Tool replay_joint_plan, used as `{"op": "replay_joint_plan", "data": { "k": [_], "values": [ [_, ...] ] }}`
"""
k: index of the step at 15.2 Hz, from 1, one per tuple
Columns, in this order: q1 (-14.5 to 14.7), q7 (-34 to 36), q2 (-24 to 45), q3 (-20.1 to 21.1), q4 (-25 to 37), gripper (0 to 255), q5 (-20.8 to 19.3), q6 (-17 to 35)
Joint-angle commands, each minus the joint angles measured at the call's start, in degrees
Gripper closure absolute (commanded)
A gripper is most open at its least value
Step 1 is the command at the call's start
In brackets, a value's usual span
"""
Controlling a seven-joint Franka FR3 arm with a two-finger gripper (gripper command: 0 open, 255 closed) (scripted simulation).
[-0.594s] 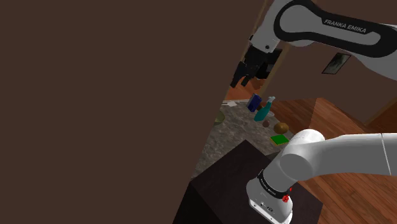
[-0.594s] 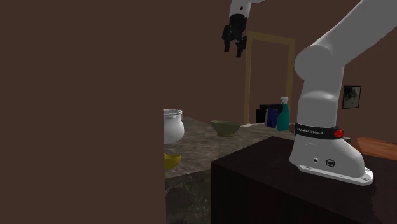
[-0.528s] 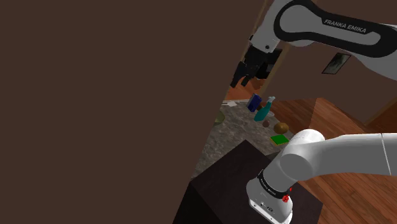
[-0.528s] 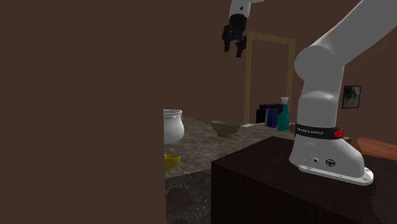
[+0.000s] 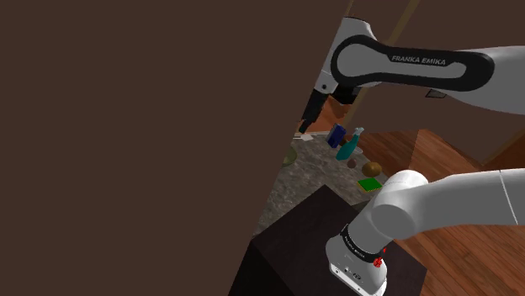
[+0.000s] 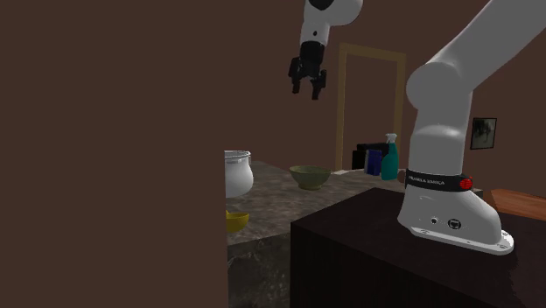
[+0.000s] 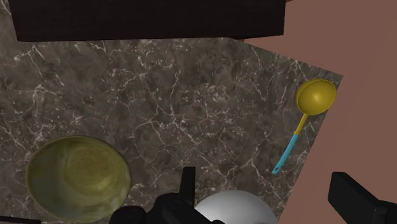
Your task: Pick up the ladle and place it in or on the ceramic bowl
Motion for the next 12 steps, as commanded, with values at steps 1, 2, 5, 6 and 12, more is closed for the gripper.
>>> {"op": "replay_joint_plan", "data": {
  "k": [1, 2, 5, 6, 12],
  "values": [
    [0.63, 2.07, 2.03, 1.76, -1.54, 0, 1.35, 3.64],
    [0.96, 3.04, 3.18, 2.63, -2.24, 0, 2.02, 5.47],
    [1.95, 5.91, 7.22, 5.24, -3.83, 0, 3.94, 11.09],
    [2.28, 6.86, 8.77, 6.11, -4.18, 0, 4.55, 13.0],
    [3.97, 12.6, 19.98, 11.15, -4.42, 0, 7.43, 24.55]
  ]
}}
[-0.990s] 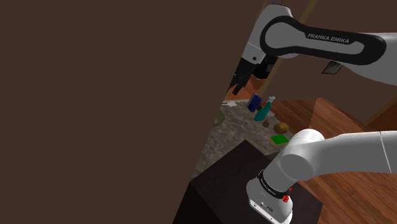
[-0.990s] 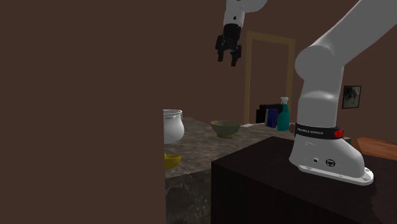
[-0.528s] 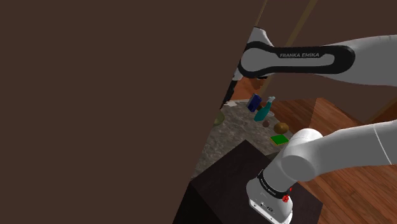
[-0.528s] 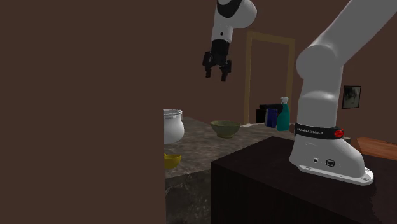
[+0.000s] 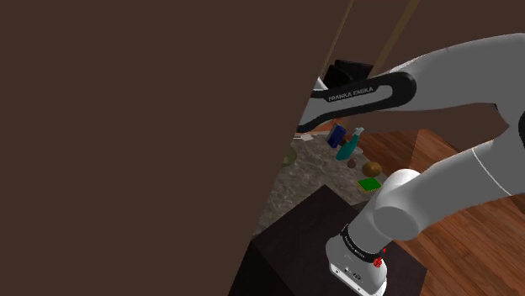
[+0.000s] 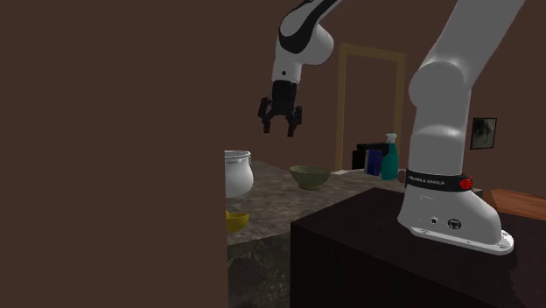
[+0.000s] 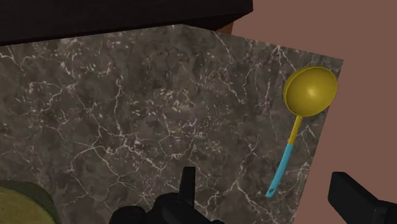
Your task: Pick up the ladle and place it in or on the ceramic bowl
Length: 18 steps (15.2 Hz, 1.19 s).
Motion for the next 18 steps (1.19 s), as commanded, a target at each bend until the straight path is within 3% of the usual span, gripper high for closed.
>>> {"op": "replay_joint_plan", "data": {
  "k": [1, 6, 10, 18],
  "values": [
    [0.61, 2.31, 4.37, 1.86, 0.43, 0, 0.77, 4.16],
    [1.48, 7.97, 15.91, 5.38, 3.06, 0, 0.54, 13.18],
    [2.49, 13.69, 25.78, 6.95, 6.59, 0, -2.11, 19.51],
    [8.93, 25.35, 45.12, 4.13, 17.26, 0, -9.18, 27.97]
  ]
}}
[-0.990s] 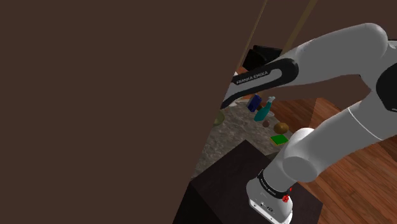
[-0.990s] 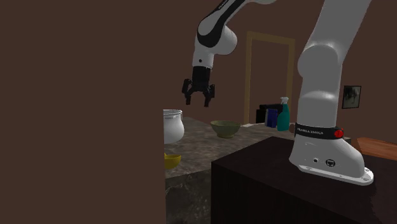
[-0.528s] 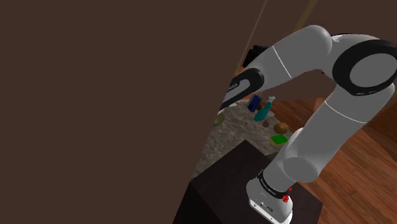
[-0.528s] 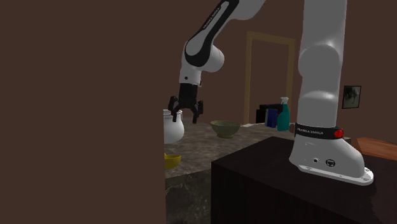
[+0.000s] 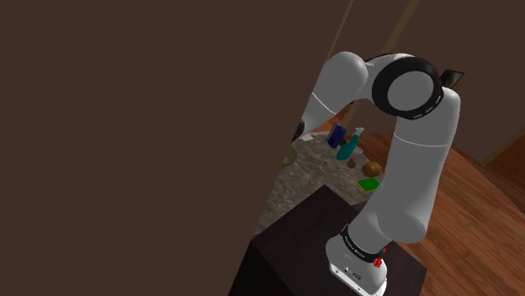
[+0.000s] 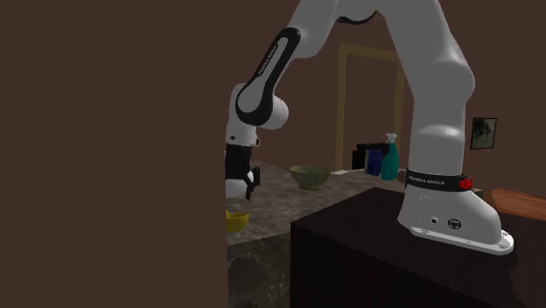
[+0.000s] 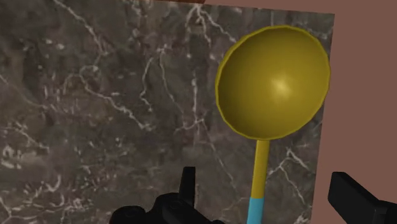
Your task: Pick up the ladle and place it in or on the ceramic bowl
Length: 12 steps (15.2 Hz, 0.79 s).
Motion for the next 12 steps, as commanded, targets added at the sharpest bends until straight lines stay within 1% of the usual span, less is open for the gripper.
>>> {"op": "replay_joint_plan", "data": {
  "k": [1, 8, 12],
  "values": [
    [1.63, 2.01, 4.0, -1.11, 3.08, 0, -1.04, 0.92],
    [3.45, 2.66, 9.78, -2.42, 5.0, 0, -2.04, 4.85],
    [3.6, 2.7, 10.26, -2.53, 5.18, 0, -2.11, 5.15]
  ]
}}
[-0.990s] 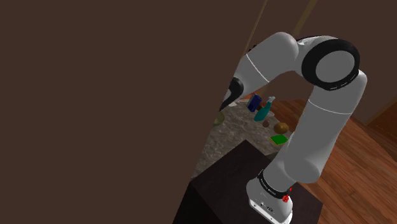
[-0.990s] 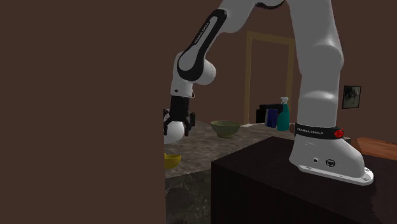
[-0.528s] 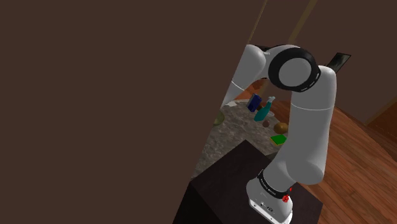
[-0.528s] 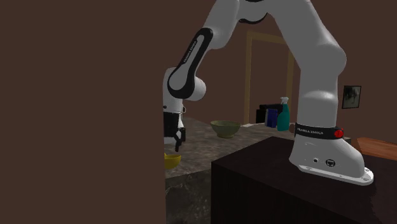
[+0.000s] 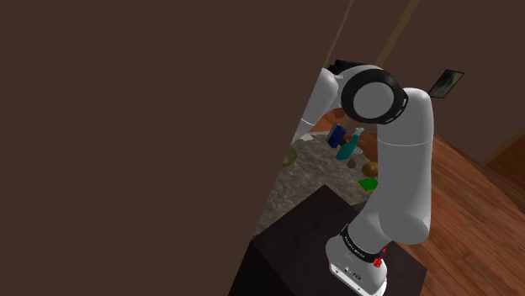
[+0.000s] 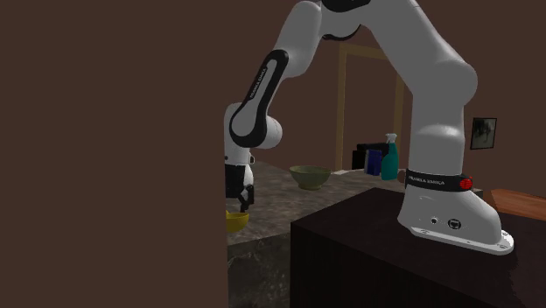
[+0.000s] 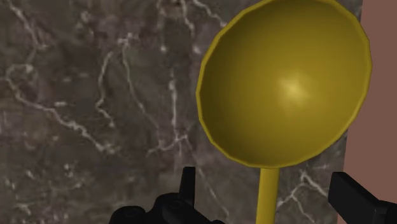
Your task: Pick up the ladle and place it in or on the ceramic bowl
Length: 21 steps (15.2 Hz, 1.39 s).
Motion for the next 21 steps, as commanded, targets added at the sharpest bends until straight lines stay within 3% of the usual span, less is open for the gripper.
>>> {"op": "replay_joint_plan", "data": {
  "k": [1, 4, 5, 14, 21],
  "values": [
    [0.04, 0.02, 0.1, -0.03, 0.07, 0, -0.02, 0.04],
    [0.04, 0.02, 0.09, -0.02, 0.07, 0, -0.02, 0.04],
    [0.04, 0.02, 0.09, -0.02, 0.07, 255, -0.02, 0.04],
    [0.05, 0.02, 0.1, -0.03, 0.07, 255, -0.02, 0.04],
    [-0.9, 0.18, -5.48, 1.08, -1.36, 255, 0.82, -4.05]
  ]
}}
